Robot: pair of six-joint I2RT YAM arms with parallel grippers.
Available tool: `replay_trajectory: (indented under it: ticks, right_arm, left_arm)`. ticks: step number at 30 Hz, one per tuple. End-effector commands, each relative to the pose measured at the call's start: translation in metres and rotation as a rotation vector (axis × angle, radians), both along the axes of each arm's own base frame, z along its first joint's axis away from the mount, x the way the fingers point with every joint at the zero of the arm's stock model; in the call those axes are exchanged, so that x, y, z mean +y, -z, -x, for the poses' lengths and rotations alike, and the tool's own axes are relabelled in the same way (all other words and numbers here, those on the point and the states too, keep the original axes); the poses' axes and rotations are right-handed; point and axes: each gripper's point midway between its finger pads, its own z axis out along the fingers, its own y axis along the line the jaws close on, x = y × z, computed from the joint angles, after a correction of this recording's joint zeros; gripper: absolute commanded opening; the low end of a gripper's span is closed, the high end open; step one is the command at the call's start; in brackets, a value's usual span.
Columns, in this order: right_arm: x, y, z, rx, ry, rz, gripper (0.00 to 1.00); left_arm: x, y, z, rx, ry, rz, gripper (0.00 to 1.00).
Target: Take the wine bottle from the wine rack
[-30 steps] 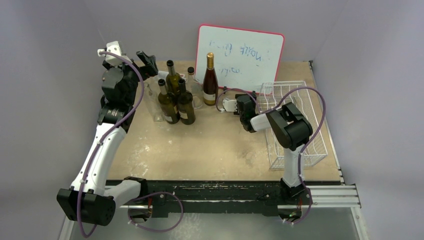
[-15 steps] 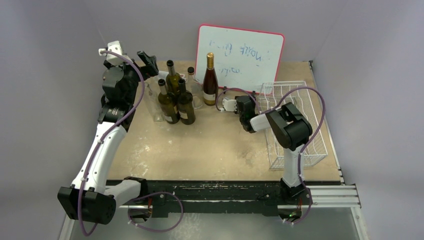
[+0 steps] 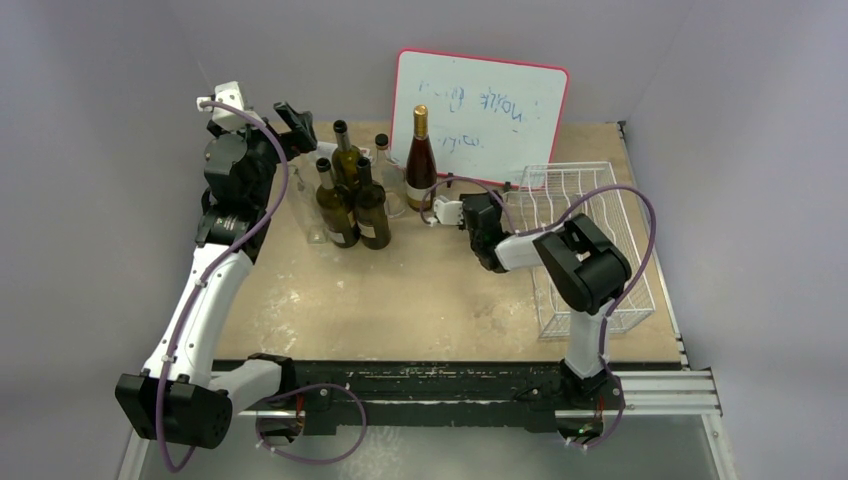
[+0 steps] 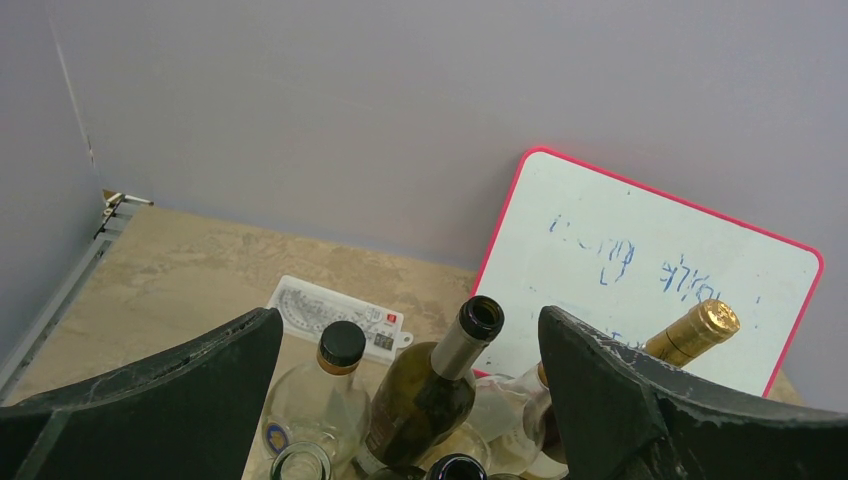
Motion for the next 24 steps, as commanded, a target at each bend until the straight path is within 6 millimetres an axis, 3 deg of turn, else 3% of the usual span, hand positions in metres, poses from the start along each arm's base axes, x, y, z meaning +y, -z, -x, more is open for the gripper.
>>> replay_trajectory:
  ticks: [1, 10, 24]
  right_arm:
    - [0.014, -0.038, 0.006, -0.087, 0.01, -0.077, 0.19]
    - [0.051, -0.055, 0.032, -0.104, -0.044, -0.118, 0.14]
    - [0.105, -0.101, 0.076, -0.117, -0.116, -0.228, 0.08]
  left_arm:
    - [0.001, -0.033, 0.004, -0.088, 0.005, 0.019, 1.0]
    - [0.002, -0.034, 0.005, -0.094, 0.003, 0.019, 1.0]
    - [0.002, -0.035, 0.007, -0.101, 0.001, 0.02, 1.0]
